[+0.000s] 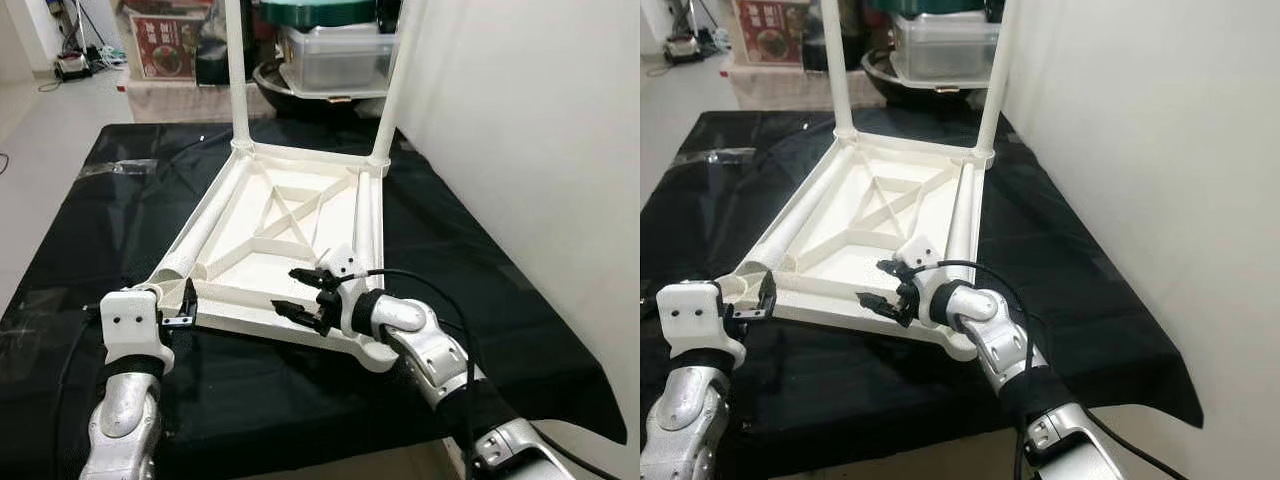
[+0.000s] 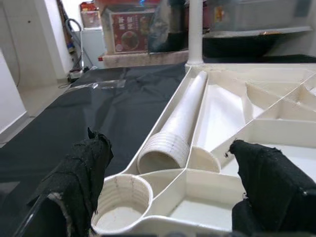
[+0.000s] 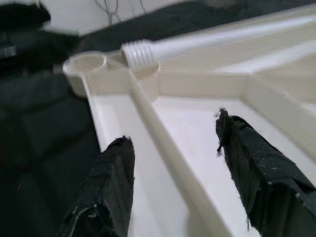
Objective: Building children table
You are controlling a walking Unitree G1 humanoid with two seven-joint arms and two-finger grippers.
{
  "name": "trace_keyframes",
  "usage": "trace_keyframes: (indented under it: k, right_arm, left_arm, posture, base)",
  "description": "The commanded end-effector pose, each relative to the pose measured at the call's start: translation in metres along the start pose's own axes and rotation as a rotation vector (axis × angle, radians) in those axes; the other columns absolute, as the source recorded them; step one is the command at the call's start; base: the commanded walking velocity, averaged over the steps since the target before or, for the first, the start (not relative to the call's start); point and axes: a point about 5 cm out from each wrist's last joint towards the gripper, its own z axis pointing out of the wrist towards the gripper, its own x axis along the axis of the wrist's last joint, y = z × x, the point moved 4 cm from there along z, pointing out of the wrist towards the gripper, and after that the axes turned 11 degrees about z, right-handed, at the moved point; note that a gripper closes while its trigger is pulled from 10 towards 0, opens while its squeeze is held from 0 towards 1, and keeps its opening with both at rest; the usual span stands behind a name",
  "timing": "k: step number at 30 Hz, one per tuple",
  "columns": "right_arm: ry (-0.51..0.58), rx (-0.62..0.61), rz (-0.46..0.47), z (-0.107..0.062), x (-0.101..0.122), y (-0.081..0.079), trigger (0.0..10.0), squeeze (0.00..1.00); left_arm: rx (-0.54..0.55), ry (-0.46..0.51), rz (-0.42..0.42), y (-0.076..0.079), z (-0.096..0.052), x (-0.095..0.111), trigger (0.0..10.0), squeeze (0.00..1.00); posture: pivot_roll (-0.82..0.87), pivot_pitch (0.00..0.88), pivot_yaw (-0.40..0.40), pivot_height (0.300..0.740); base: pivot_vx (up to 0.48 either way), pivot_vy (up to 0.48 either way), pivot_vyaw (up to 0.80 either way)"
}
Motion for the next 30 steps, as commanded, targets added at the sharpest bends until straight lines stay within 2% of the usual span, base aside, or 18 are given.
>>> trace_keyframes:
  k: [1, 5, 10, 12, 15, 18, 20, 24, 30]
  right_arm:
    - [0.009, -0.002, -0.064, 0.003, 0.005, 0.000, 10.0, 0.00]
    - [0.017, 0.014, -0.013, 0.003, 0.006, -0.001, 10.0, 0.00]
    - [-0.065, 0.114, -0.027, -0.002, -0.006, -0.011, 10.0, 0.00]
    - [-0.065, 0.114, -0.027, -0.002, -0.006, -0.011, 10.0, 0.00]
    - [-0.192, 0.197, -0.034, -0.006, -0.029, -0.024, 10.0, 0.00]
    - [-0.226, 0.207, -0.035, -0.007, -0.036, -0.026, 10.0, 0.00]
    - [-0.291, 0.190, -0.024, -0.004, -0.050, -0.027, 10.0, 0.00]
    - [-0.353, 0.168, -0.024, 0.001, -0.063, -0.025, 10.0, 0.00]
    - [-0.392, 0.154, -0.020, 0.002, -0.068, -0.022, 10.0, 0.00]
  left_arm:
    - [-0.006, -0.024, 0.004, 0.001, -0.003, -0.005, 10.0, 0.00]
    - [-0.007, -0.023, 0.005, 0.001, -0.003, -0.005, 10.0, 0.00]
    - [-0.008, -0.020, 0.007, 0.000, 0.000, -0.004, 10.0, 0.00]
    - [-0.008, -0.020, 0.007, 0.000, 0.000, -0.004, 10.0, 0.00]
    - [-0.009, -0.021, 0.009, 0.001, 0.001, -0.005, 10.0, 0.00]
    - [-0.009, -0.021, 0.009, 0.001, 0.001, -0.005, 10.0, 0.00]
    - [-0.008, -0.022, 0.011, 0.001, 0.001, -0.005, 10.0, 0.00]
    - [-0.008, -0.022, 0.016, 0.000, 0.002, -0.005, 10.0, 0.00]
    - [-0.006, -0.019, 0.019, -0.001, 0.003, -0.004, 10.0, 0.00]
  posture:
    - [0.06, 0.000, -0.078, 0.740]
    - [0.06, 0.000, -0.078, 0.740]
    - [0.05, 0.000, -0.074, 0.740]
    - [0.05, 0.000, -0.074, 0.740]
    - [0.05, 0.000, -0.075, 0.740]
    - [0.05, 0.000, -0.075, 0.740]
    - [0.05, 0.000, -0.076, 0.740]
    - [0.06, 0.000, -0.077, 0.740]
    - [0.06, 0.000, -0.078, 0.740]
  base:
    - [0.000, 0.000, 0.80]
    - [0.000, 0.000, 0.60]
    - [0.000, 0.000, 0.00]
    - [0.000, 0.000, 0.00]
    - [0.000, 0.000, 0.00]
    - [0.000, 0.000, 0.00]
    - [0.000, 0.000, 0.00]
    - [0.000, 0.000, 0.00]
    - [0.000, 0.000, 0.00]
